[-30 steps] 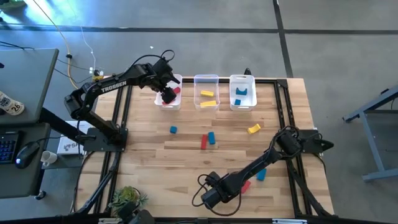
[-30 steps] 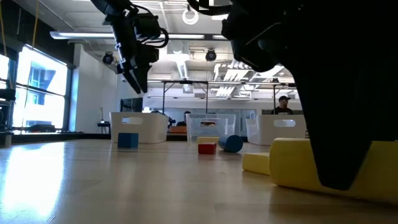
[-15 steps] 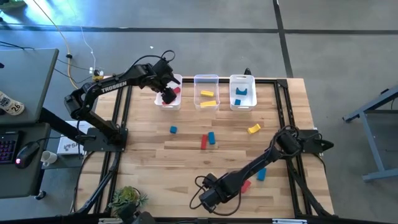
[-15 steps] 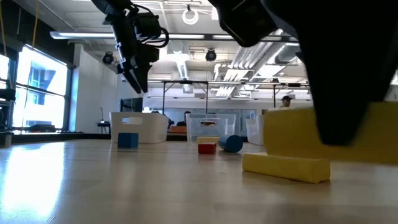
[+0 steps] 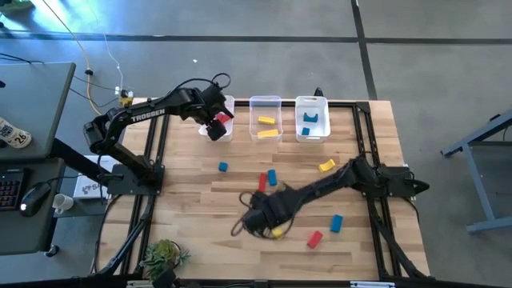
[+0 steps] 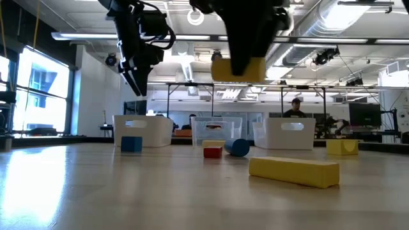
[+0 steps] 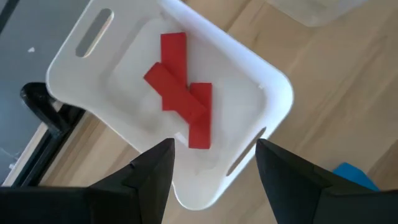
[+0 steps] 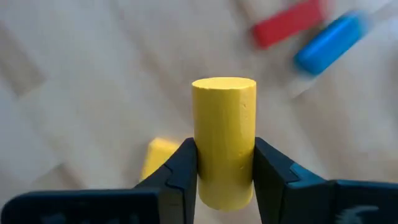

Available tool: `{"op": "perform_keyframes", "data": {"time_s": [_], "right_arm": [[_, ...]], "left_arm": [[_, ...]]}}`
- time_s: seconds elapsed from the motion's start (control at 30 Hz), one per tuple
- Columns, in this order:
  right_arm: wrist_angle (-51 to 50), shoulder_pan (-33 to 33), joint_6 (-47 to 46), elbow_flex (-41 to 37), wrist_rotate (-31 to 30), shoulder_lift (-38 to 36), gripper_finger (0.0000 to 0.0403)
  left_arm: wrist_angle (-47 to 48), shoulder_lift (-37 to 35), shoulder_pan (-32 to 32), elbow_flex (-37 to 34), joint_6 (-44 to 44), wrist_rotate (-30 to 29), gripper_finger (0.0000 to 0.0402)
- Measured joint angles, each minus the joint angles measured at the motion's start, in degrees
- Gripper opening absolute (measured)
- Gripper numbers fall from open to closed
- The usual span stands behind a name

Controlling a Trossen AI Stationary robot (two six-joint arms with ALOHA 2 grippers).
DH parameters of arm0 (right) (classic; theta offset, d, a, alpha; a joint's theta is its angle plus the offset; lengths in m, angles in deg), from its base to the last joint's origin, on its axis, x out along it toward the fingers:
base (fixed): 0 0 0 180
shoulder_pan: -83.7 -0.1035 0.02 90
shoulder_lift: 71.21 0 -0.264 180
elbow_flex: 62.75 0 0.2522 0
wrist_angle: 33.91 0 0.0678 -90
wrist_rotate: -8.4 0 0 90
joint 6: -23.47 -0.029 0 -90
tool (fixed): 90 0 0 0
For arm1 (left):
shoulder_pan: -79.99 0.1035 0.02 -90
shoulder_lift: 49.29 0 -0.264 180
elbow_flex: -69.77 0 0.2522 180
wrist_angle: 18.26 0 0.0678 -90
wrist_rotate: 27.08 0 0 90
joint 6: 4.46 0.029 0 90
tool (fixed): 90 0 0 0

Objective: Sort & place blocks by color
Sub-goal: Put the yellow block into the transparent bin

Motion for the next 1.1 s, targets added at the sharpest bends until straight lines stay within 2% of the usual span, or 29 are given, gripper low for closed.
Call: {"op": "perform_keyframes", "data": {"time_s": [0.37,0.63,0.9,1.1], "right_arm": [[-10.43,12.01,15.66,14.4,-10.05,-0.13,0.0089],[-10.64,22.32,23.58,13.41,-11.02,-1.92,0.0089],[-8.46,32.67,30.29,13.4,-8.88,-1.92,0.0089],[-4.71,40.14,34.13,12.73,-1.2,-1.95,0.0089]], "left_arm": [[0.28,0.0,-0.29,0.0,-3.12,-0.44,0.0213],[2.34,-0.02,-0.87,-0.28,-4.47,-0.48,0.0213],[4.46,-0.02,-3.75,-0.28,-4.47,-0.56,0.0213],[7.8,-0.02,-7.1,-0.31,-4.47,-0.56,0.0213]]}}
